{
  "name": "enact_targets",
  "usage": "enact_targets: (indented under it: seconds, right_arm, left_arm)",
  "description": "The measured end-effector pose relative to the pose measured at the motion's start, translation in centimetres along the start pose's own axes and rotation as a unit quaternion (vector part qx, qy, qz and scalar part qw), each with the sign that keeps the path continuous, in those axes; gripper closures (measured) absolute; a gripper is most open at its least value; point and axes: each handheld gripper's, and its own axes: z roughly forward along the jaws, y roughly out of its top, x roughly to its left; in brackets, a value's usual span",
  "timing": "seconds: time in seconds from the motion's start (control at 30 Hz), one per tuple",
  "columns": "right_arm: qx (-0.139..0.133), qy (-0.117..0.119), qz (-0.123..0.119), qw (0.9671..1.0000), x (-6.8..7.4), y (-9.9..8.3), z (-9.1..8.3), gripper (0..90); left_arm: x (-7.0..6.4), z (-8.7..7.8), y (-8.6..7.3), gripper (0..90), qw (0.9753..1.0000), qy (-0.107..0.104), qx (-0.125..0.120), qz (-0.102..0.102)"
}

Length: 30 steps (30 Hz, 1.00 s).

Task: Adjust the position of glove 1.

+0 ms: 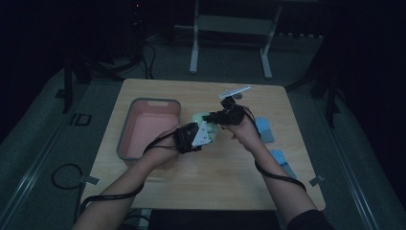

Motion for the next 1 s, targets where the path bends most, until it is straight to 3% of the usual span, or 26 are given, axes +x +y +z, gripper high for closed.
enact_targets:
  seconds: [0.27,1.0]
  right_arm:
    - [-0.001,0.006,-0.014,0.9999,1.3,1.6,1.1,74.7]
    - [0.009,0.038,-0.055,0.9978,6.0,5.9,8.1,74.7]
  left_arm:
    - [0.9,-1.7,-1.1,73.6,0.9999,0.007,0.009,0.000]
    - [2.6,-5.6,-7.1,73.6,0.9982,0.024,0.050,-0.025]
